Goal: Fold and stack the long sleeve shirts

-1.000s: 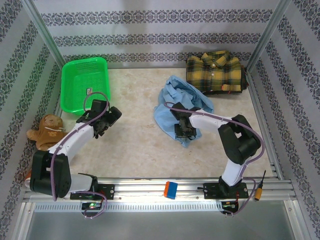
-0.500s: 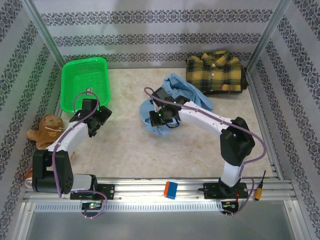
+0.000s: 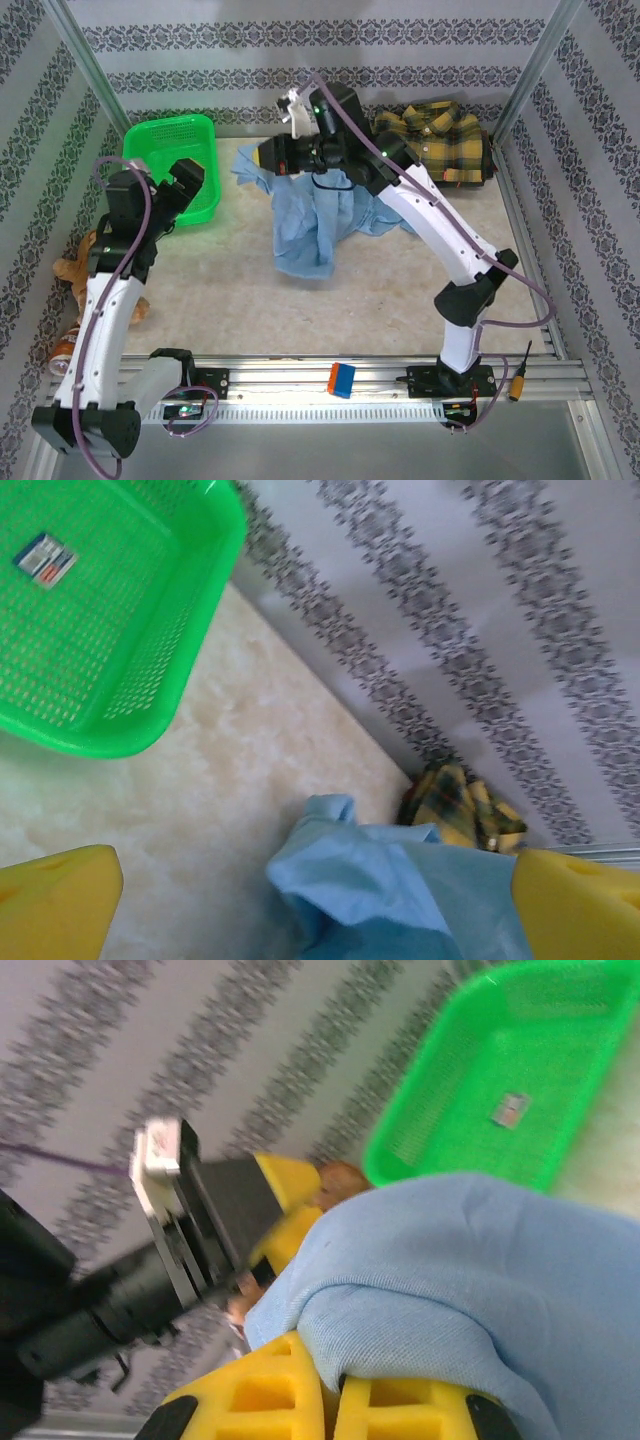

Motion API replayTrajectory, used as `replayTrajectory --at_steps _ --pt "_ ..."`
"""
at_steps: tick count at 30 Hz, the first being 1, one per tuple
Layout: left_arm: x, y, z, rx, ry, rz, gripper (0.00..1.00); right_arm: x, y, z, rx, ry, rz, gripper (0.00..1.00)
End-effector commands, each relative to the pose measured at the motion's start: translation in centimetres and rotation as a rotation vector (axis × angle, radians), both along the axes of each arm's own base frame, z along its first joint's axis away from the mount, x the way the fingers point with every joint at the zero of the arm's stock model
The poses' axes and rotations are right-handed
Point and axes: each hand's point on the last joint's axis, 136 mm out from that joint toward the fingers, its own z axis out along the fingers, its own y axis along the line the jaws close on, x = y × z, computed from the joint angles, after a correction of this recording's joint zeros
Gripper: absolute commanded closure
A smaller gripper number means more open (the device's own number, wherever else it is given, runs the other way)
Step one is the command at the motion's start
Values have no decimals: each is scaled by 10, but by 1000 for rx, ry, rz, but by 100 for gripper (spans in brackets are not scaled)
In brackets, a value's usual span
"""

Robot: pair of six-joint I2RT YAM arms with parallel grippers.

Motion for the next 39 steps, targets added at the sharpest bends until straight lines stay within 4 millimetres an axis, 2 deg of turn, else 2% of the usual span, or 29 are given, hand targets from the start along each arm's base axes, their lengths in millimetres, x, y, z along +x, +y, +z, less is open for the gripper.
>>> replayTrajectory --at_steps 1,5,6,7,8,9,11,13,16,19,22,23,24,26,30,35,39 --pt "-28 5 1 61 56 10 0 -10 46 -21 26 139 107 100" --pt "-50 17 18 114 52 66 0 -21 105 -39 83 261 183 100" --pt "-55 21 20 138 62 80 0 -23 117 -46 87 279 193 94" --pt "-58 25 19 159 74 96 0 -22 124 -52 86 287 191 82" --pt "-61 29 18 179 85 107 0 -19 129 -59 85 297 185 61" --pt "-63 31 14 195 101 111 0 -12 130 -70 70 311 169 47" --pt "-63 28 5 194 129 95 0 9 111 -93 -3 358 91 37" --pt "-61 19 -7 163 151 49 0 24 75 -107 -105 355 19 31" --pt "-60 0 -44 119 249 -33 0 44 -6 -129 -345 274 -157 28" --pt "-67 -23 -88 146 392 -122 0 55 -94 -153 -535 221 -335 25" --pt "-77 -36 -124 204 525 -166 0 55 -151 -184 -609 250 -420 26" --pt "-80 -37 -135 203 566 -170 0 55 -162 -197 -628 260 -429 26" --pt "-83 -37 -148 202 610 -172 0 55 -171 -210 -639 275 -428 27" --pt "-86 -34 -167 218 666 -157 0 55 -173 -229 -643 295 -397 28" --pt "-84 -26 -196 227 729 -132 0 67 -152 -256 -617 319 -326 29" --pt "-73 -24 -234 167 773 -114 0 103 -131 -278 -607 322 -331 29" --pt "-64 -19 -255 159 784 -83 0 137 -139 -298 -675 336 -407 30"
